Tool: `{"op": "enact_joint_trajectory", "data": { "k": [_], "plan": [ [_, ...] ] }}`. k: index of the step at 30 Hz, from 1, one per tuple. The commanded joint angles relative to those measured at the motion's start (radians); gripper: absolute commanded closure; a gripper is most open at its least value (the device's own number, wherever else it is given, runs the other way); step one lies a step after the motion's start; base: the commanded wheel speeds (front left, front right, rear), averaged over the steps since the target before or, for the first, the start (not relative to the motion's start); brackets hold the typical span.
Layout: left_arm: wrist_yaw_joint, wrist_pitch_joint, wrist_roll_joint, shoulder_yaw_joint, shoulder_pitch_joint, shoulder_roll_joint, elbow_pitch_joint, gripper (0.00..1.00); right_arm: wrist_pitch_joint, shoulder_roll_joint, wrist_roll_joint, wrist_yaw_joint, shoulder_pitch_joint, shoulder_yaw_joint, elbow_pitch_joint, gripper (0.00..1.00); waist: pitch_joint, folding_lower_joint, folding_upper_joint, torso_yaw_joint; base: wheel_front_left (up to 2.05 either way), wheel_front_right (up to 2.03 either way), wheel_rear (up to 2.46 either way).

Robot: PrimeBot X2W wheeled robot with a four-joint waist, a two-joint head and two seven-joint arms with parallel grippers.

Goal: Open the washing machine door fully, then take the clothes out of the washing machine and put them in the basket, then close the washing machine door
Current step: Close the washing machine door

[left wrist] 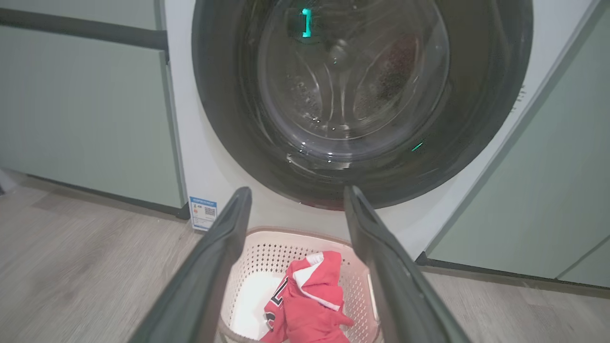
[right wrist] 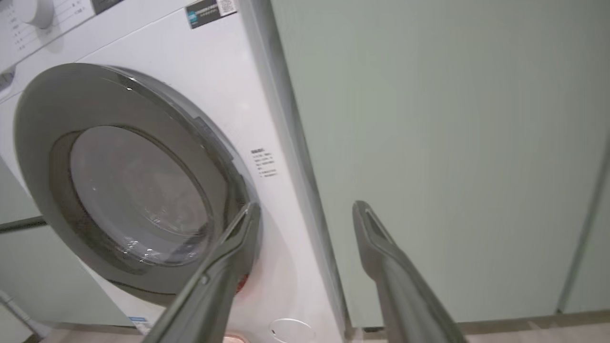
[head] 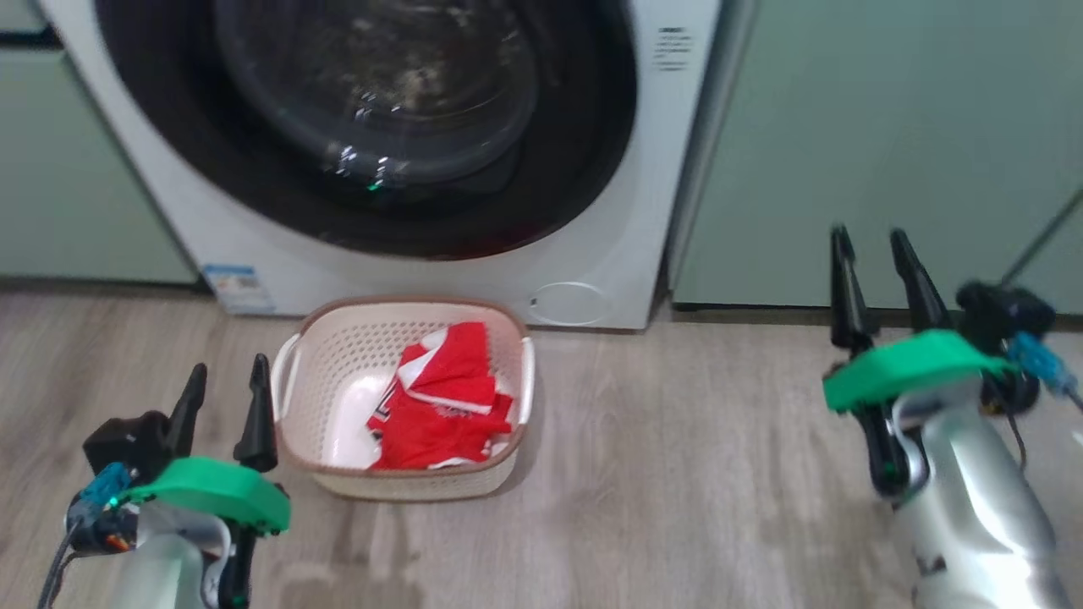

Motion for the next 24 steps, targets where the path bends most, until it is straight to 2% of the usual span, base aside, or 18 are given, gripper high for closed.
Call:
{"op": "enact_joint_trajectory", "data": {
  "k": [1,6,11,24],
  "plan": [
    [0.001,-0.009,-0.001,0.039,-0.024,0.039,-0.031,0.00,-0.006,0.018,-0.022,-0.001,0.021,-0.006,-0.059,0.00,-0.028,0.0000,-0.0001,-0.053,0.00,0.00,0.00],
    [0.001,-0.009,-0.007,0.057,-0.011,0.060,-0.025,0.00,-0.006,0.022,-0.071,-0.001,0.137,-0.041,-0.160,0.00,-0.037,0.0000,-0.0001,-0.106,0.00,0.00,0.00],
    [0.001,-0.009,0.002,0.061,0.009,0.053,-0.040,0.00,-0.006,0.023,-0.103,-0.001,0.247,-0.061,-0.238,0.00,-0.042,0.0000,-0.0001,-0.137,0.00,0.00,0.00],
    [0.001,-0.009,0.028,0.040,0.053,0.021,-0.040,0.00,-0.006,0.020,-0.116,-0.001,0.364,-0.080,-0.318,0.00,-0.049,0.0000,-0.0001,-0.156,0.00,0.00,0.00]
  ]
}}
